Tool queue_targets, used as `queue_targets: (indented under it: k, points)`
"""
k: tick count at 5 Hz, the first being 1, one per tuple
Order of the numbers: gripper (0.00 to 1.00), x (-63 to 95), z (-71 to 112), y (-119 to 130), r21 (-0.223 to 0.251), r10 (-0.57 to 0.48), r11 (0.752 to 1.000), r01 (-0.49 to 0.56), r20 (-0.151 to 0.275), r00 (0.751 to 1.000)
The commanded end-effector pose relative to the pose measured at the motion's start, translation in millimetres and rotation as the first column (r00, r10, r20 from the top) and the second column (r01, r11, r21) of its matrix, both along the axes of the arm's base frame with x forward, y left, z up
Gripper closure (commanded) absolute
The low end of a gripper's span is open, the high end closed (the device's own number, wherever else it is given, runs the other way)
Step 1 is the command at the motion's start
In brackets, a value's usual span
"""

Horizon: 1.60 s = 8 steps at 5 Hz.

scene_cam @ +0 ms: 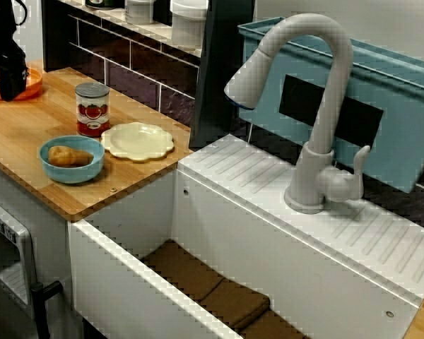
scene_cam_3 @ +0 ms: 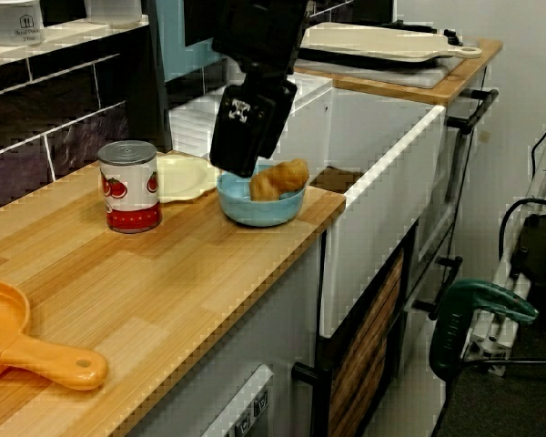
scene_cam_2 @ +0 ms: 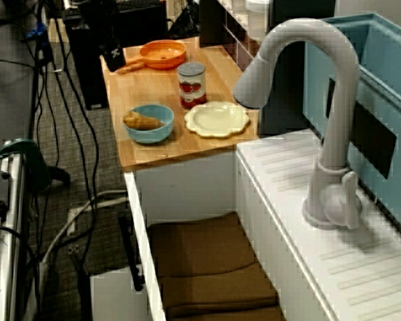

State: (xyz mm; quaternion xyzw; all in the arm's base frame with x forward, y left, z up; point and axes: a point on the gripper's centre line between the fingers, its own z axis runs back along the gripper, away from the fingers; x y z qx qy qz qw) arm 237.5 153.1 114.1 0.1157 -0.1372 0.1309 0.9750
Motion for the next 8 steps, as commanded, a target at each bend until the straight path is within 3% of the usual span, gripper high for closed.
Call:
queue_targets:
  k: [1,2,3,7,8]
  points:
    - [0.00,-0.5,8.5,-17,-0.010,-0.053,0.999,0.053,0.030,0.998]
    - [0.00,7.1,4.7,-14,-0.078,-0.095,0.992,0.096,0.018,0.995]
    - [0.00,14.7,1.1,-10,-0.060,-0.075,0.995,0.077,0.032,0.997]
    - [0.00,14.7,1.1,-10,-0.060,-0.075,0.995,0.077,0.032,0.997]
    - [0.00,7.0,-7.6,0,-0.087,-0.033,0.996,0.032,-0.007,0.999]
